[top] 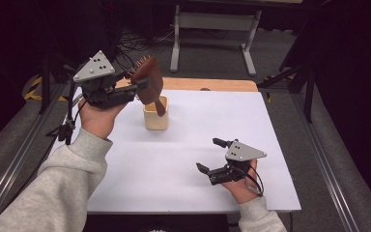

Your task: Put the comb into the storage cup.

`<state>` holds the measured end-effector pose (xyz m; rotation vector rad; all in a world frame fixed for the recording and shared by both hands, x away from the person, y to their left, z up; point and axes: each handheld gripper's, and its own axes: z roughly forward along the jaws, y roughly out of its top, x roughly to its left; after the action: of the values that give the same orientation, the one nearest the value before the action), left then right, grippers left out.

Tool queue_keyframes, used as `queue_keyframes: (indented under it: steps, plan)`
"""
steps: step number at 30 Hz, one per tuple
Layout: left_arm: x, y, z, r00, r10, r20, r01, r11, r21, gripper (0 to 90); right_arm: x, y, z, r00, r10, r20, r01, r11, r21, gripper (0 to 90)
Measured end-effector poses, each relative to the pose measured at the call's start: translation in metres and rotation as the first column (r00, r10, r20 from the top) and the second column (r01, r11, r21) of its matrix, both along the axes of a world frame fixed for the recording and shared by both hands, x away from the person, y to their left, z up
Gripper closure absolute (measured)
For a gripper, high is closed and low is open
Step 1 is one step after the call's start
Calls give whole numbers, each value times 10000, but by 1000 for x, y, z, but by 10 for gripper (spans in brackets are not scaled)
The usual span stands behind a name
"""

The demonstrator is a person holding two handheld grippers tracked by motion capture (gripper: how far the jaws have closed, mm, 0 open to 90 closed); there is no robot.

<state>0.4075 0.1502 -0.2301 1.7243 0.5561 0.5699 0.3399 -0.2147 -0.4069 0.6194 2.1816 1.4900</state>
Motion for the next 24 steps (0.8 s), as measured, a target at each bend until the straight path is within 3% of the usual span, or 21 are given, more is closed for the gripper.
queue_keyframes:
  steps: [5,24]
  plan:
    - [7,1,-1,9997,248,5,-248,9995,-173,577,0,-1,0,10000,10,-35,-10,10000,-6,32]
    - [33,2,-11,9920,1259,-65,-1260,9919,-178,572,0,-1,0,10000,20,-18,-20,10000,36,33]
